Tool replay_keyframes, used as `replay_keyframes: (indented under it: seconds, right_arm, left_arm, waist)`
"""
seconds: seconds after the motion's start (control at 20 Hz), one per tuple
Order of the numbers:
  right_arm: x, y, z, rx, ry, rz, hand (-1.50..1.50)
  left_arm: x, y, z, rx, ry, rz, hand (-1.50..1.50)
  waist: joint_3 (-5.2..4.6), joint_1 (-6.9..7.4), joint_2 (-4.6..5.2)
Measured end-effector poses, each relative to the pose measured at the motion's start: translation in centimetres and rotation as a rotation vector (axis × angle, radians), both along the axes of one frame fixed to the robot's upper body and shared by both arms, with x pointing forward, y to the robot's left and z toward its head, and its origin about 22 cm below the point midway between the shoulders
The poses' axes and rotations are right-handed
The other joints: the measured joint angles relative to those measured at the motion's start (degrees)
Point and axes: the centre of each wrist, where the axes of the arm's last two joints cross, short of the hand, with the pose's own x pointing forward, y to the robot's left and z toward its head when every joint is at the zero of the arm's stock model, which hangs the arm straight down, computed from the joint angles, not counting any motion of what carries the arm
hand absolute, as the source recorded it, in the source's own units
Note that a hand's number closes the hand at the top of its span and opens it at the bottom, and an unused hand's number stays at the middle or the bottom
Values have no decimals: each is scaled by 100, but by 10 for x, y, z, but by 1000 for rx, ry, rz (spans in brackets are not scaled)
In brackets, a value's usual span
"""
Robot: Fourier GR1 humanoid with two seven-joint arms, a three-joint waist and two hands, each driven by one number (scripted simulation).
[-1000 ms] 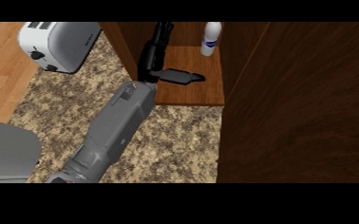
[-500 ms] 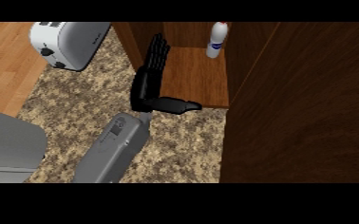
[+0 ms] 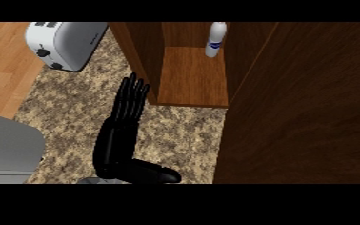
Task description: Pick up the bottled water, place it into the cabinet and close the cabinet
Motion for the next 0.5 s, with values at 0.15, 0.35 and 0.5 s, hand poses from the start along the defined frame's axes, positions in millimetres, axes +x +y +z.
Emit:
replay_keyframes:
  seconds: [0.15,0.35,0.5]
  right_arm:
    - [-1,-1,5,-53,9,94,150]
    - [3,5,11,-118,-10,188,150]
    - [4,17,16,-148,-15,231,150]
  left_arm:
    - [-27,17,10,-16,-19,30,-150]
    - [-60,42,20,-14,-26,75,-150]
    - [-84,61,29,-13,-37,112,-150]
  waist:
    - [-1,-40,29]
    - [5,-32,75]
    - [11,-44,103]
